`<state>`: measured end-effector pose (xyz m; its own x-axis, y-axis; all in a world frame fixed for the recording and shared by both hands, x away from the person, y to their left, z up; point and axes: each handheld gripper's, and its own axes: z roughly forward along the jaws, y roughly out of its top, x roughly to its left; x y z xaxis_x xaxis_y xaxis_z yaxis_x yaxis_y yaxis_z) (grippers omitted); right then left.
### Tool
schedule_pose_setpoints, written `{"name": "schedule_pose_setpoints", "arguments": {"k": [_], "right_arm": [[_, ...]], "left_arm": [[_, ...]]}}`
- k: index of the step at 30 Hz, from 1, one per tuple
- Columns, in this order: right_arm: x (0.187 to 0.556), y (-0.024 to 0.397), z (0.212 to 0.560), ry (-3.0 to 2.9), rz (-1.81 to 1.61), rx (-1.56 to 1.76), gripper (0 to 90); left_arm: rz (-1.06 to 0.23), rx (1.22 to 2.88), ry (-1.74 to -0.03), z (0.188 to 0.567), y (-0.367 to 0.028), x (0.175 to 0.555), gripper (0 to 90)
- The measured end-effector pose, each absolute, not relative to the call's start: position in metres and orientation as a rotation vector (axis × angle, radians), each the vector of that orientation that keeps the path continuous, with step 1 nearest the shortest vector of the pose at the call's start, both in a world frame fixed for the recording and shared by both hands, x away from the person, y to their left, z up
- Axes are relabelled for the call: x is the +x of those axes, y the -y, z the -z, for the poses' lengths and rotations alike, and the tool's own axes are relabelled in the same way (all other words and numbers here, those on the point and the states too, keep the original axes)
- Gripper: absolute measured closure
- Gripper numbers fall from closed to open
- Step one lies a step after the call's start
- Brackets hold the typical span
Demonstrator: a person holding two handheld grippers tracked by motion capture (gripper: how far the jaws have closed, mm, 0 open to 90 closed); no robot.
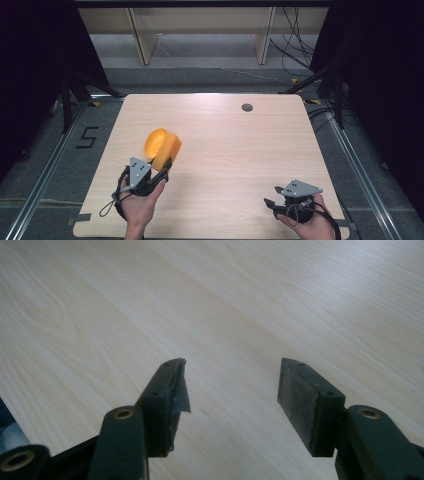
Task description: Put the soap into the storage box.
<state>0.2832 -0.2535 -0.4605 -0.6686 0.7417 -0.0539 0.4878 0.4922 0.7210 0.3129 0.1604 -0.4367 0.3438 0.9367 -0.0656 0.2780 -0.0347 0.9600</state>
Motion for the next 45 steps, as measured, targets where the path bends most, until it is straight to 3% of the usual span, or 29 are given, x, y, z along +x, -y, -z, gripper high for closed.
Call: {"name": "schedule_pose_setpoints", "arguments": {"k": [45], "right_arm": [[0.284, 0.253, 0.459, -2.351, -1.02, 1.053, 44.9]], "left_arm": [[-0.856, 1.487, -1.232, 0.429, -0.174, 0.339, 60.2]]}}
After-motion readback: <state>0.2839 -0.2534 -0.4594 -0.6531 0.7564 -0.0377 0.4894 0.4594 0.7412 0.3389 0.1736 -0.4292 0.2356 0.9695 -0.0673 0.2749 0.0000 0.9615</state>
